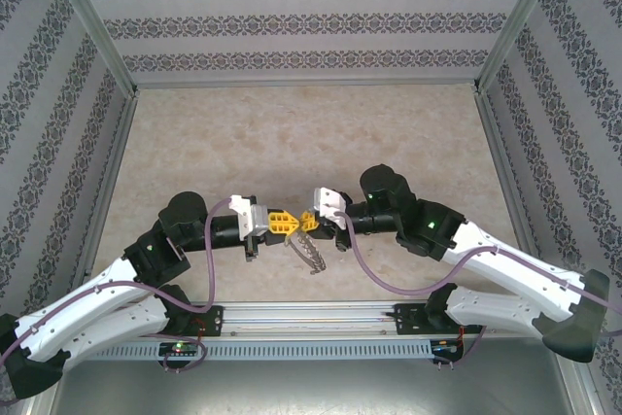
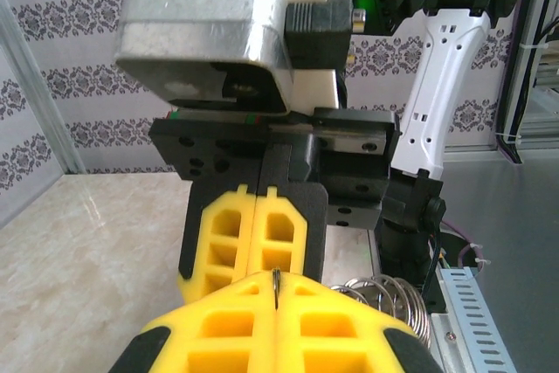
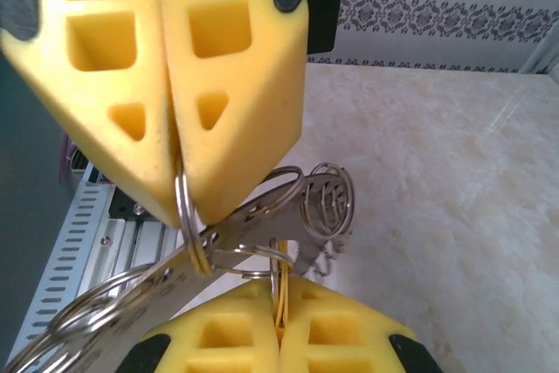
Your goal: Put the keys on the keyring
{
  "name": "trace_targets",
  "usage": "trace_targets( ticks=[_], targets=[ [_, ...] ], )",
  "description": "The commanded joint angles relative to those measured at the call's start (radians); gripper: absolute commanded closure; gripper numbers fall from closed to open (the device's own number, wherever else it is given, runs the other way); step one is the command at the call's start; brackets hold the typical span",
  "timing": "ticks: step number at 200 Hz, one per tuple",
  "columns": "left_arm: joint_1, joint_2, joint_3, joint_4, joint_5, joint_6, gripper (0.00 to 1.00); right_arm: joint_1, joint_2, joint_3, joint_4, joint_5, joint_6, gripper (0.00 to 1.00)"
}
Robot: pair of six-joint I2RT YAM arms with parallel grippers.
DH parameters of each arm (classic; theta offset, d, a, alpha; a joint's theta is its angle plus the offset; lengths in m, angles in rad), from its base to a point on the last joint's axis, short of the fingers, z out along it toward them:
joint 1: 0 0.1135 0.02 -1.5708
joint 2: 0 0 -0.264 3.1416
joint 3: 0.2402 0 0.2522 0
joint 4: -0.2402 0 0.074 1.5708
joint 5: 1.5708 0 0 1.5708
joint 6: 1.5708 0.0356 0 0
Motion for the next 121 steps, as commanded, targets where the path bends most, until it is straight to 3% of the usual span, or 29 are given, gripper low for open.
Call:
trace_targets(
  ticks=[1,68,121],
  targets=[
    [0.002,-0.023,-0.003,0.025,0.006,0.007,1.00,-0.012,-0.047,-0.007,0.013,-0.003,0.006,1.00],
    [0.005,-0.011,-0.003,0.003,-0.024,0.022,1.00,-0.015,-0.081,-0.010,-0.012,0.003,-0.004,1.00],
    [0.005,0.022,-0.011,-0.044,-0.162,0.050,0.98,-0.045,-0.065,0.018,-0.045,0.099,0.012,1.00]
  ],
)
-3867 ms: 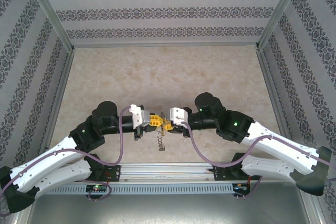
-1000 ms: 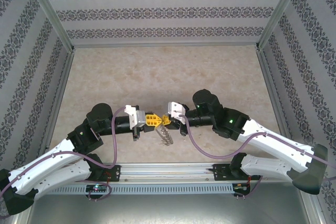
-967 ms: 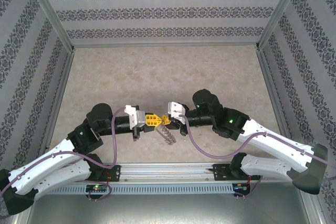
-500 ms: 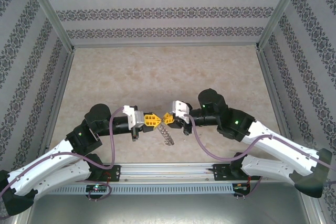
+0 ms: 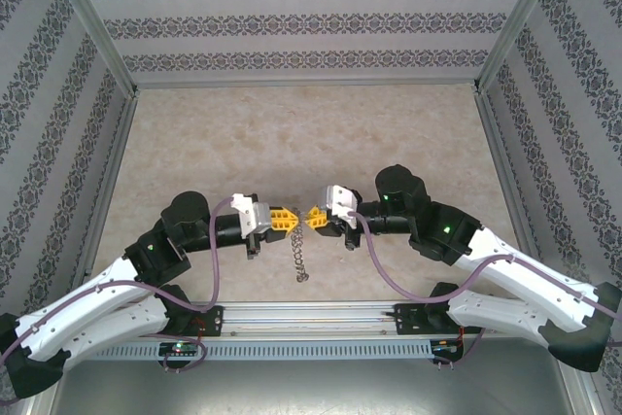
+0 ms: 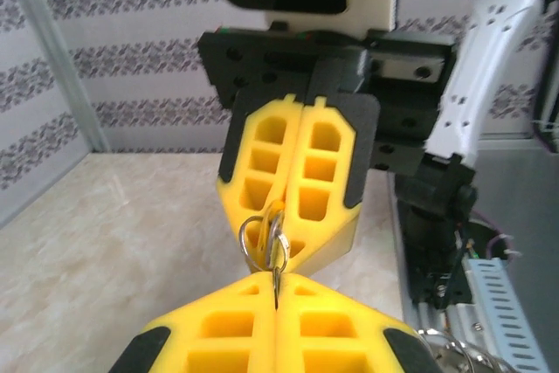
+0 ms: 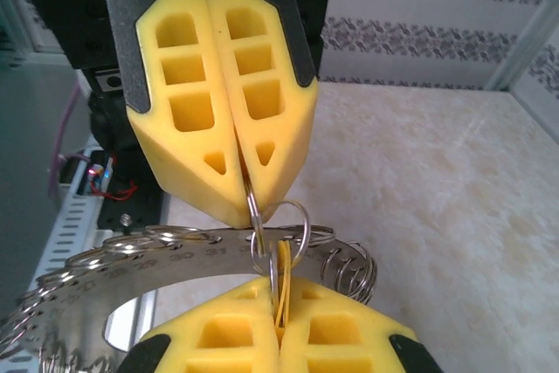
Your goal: Put the keys on the keyring
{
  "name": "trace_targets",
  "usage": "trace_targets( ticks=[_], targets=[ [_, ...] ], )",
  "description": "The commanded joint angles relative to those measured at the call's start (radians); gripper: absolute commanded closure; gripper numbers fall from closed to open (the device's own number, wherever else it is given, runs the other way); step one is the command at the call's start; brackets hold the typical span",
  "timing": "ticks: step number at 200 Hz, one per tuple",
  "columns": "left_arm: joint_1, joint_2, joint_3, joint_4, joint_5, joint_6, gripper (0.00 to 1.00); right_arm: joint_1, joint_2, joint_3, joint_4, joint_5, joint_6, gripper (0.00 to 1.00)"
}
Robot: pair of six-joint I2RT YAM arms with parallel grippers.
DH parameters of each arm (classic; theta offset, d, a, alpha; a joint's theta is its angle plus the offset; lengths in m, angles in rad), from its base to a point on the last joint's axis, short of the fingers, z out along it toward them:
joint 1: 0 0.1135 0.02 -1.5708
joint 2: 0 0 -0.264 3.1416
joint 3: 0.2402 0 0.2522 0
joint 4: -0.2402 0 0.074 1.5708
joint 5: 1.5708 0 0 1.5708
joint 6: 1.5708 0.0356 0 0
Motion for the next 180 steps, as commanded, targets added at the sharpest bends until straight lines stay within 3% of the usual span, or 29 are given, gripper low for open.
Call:
trace_targets(
  ticks=[1,28,50,96,180],
  targets=[
    [0.005,0.005,-0.011,-0.013,-0.083,0.029,0.97,-0.026,0.001,0.019,-0.018,0.073,0.014,1.00],
    [0.005,-0.003,-0.047,0.027,-0.154,0.011,0.66,-0.064,0.051,0.049,-0.054,0.145,0.043,1.00],
    [0.005,0.000,-0.071,0.051,-0.233,-0.013,0.54,-0.122,0.132,0.082,-0.082,0.170,0.077,1.00],
    [0.005,0.013,-0.156,0.152,-0.374,-0.105,0.51,-0.248,0.362,0.207,-0.106,0.152,0.136,1.00],
    [0.005,-0.007,-0.241,0.167,-0.509,-0.126,0.47,-0.306,0.800,0.596,-0.088,0.103,0.168,1.00]
  ],
)
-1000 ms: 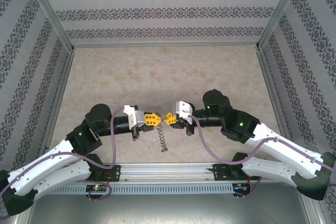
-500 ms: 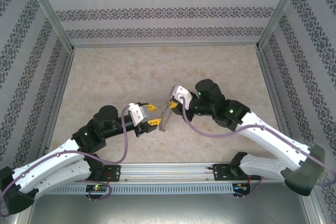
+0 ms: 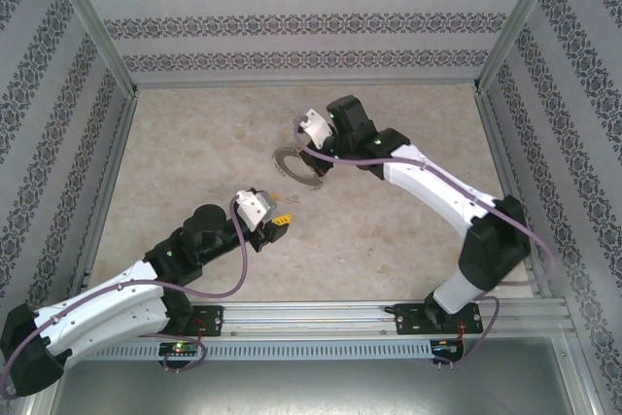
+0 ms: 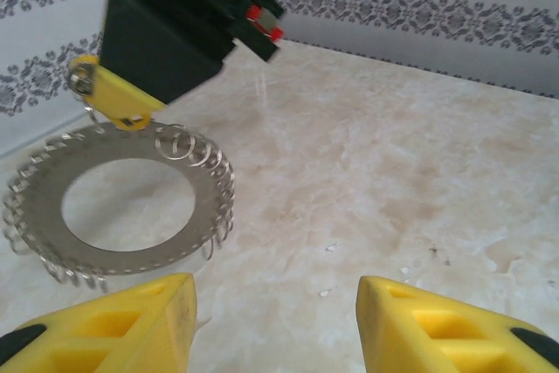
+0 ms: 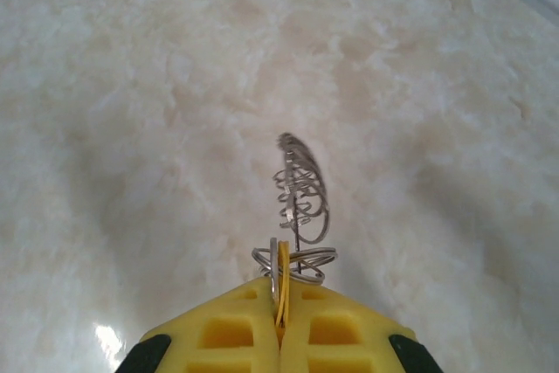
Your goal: Put the keys on the keyring
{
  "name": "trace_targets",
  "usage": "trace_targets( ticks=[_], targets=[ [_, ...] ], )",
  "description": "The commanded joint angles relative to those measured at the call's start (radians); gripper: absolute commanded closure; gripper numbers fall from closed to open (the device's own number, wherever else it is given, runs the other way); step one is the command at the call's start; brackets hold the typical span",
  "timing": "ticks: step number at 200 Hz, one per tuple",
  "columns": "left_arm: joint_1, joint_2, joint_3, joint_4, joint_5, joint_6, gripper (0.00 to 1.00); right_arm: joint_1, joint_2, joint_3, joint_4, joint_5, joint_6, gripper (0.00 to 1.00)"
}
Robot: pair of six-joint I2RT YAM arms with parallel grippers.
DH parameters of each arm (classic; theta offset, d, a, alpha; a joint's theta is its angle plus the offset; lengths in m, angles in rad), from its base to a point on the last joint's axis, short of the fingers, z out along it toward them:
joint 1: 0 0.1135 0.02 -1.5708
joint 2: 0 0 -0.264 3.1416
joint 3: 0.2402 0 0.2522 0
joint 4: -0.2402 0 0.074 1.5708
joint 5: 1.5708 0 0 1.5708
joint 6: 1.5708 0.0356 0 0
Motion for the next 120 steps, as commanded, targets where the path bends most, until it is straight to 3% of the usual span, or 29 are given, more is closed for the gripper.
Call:
trace_targets(
  ticks=[1,52,120],
  targets=[
    [0.005,-0.023,-0.020,0.055,-0.060,-0.011,0.47,-0.016,0.095,0.110,0.027,-0.035,0.033,1.00],
    [0.008,-0.066,-0.040,0.040,-0.125,0.012,0.44,-0.019,0.239,0.217,0.040,-0.093,0.062,1.00],
    [0.011,-0.037,-0.037,0.067,-0.131,0.047,0.43,-0.018,0.205,0.062,0.103,-0.148,0.108,1.00]
  ],
)
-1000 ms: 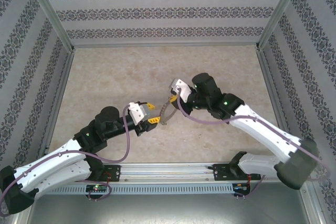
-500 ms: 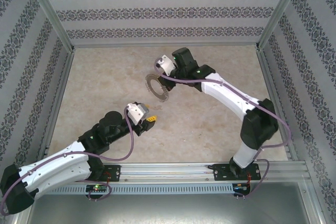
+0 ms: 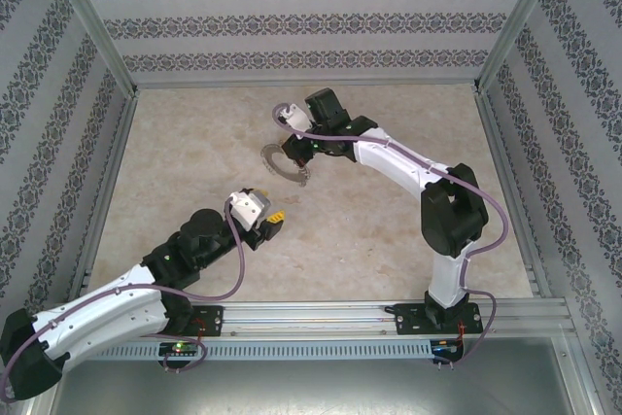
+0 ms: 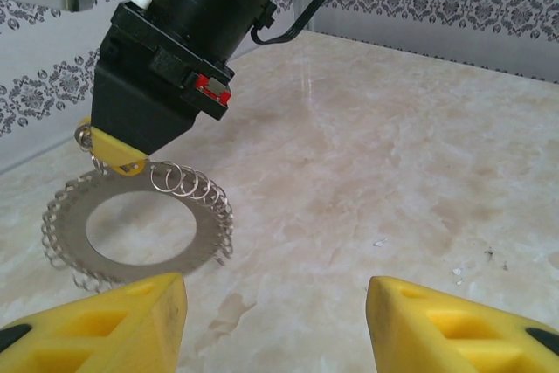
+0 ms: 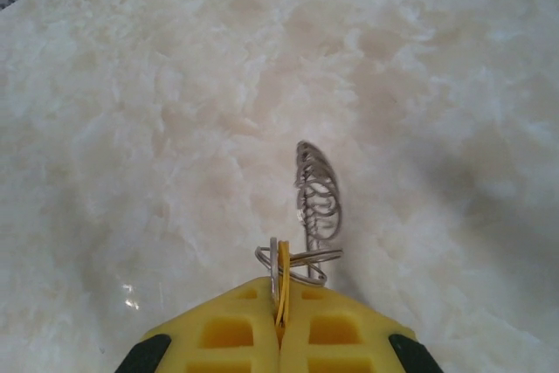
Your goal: Put the keys on the keyring
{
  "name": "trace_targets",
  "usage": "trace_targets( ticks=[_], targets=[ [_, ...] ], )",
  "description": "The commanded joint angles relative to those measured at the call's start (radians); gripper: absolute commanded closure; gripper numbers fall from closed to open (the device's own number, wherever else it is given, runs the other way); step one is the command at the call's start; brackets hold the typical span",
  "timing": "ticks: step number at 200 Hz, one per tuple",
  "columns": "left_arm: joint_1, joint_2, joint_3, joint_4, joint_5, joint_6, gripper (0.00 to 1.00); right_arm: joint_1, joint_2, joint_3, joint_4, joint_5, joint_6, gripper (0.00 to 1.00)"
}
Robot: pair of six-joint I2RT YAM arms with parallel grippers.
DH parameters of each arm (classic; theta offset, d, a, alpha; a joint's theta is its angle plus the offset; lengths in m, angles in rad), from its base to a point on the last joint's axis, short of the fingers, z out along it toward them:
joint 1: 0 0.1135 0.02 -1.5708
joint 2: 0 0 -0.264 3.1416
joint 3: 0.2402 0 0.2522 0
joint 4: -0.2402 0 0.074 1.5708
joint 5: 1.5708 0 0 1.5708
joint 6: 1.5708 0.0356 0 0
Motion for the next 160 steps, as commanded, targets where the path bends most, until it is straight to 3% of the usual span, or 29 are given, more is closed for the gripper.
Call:
trace_targets(
  ticks=[1,88,160],
  targets=[
    [0.007,0.002,-0.002,0.062,-0.020,0.037,0.43,-0.005,-0.046,-0.073,0.051,-0.059,0.042,1.00],
    [0.009,-0.023,0.013,0.040,-0.036,0.045,0.43,0.072,-0.225,-0.463,0.216,-0.084,0.172,1.00],
    [0.009,-0.056,0.012,0.021,-0.088,0.045,0.43,0.091,-0.241,-0.674,0.335,-0.109,0.279,1.00]
  ],
)
